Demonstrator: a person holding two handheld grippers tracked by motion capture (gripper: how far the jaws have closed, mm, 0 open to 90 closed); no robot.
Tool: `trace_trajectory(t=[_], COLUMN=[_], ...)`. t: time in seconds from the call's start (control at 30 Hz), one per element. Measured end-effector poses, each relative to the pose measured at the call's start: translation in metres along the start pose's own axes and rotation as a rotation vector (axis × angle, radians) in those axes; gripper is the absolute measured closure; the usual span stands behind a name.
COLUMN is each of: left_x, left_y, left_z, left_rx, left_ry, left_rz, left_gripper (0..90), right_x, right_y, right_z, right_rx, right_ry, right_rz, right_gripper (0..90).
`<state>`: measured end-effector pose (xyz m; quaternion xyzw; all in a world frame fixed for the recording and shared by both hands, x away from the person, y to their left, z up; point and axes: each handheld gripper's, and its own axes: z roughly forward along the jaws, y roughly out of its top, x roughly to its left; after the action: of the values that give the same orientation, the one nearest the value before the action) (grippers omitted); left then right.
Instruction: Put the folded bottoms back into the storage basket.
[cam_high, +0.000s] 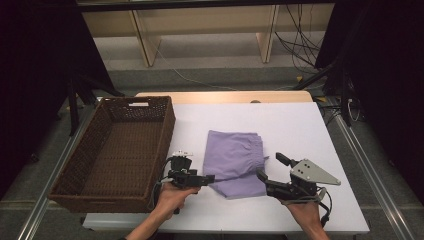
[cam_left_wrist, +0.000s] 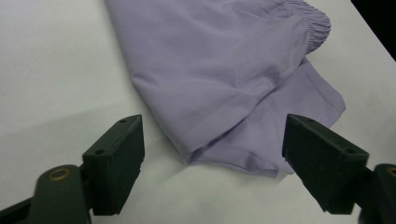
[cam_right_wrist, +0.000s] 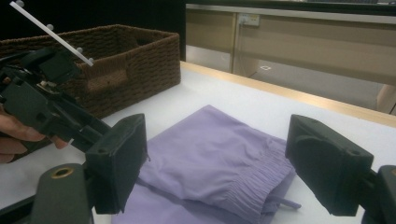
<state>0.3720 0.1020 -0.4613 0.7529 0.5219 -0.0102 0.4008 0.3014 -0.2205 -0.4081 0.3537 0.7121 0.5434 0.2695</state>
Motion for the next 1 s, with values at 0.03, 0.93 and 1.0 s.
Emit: trace_trajectory(t=[0.03, 0.93, 1.0], left_x=[0.001, 0.01, 0.01], left_y=[0.0, 0.001, 0.001], left_z=[0.001, 0.021, 0.024], left_rx=[0.001, 0.071, 0.076], left_ry=[0.002, 0.047, 0.046], left_rz=[-0.004, -0.023, -0.021], left_gripper=[22.3, 61.3, 63.2], right_x=[0.0, -0.003, -0.004], right_y=[0.0, 0.0, 0.0], right_z=[0.0, 0.01, 0.01], right_rx=[0.0, 0.018, 0.019], right_ry=[0.0, -0.001, -0.002], right_rz=[0.0, -0.007, -0.007], right_gripper=[21.9, 22.1, 22.1])
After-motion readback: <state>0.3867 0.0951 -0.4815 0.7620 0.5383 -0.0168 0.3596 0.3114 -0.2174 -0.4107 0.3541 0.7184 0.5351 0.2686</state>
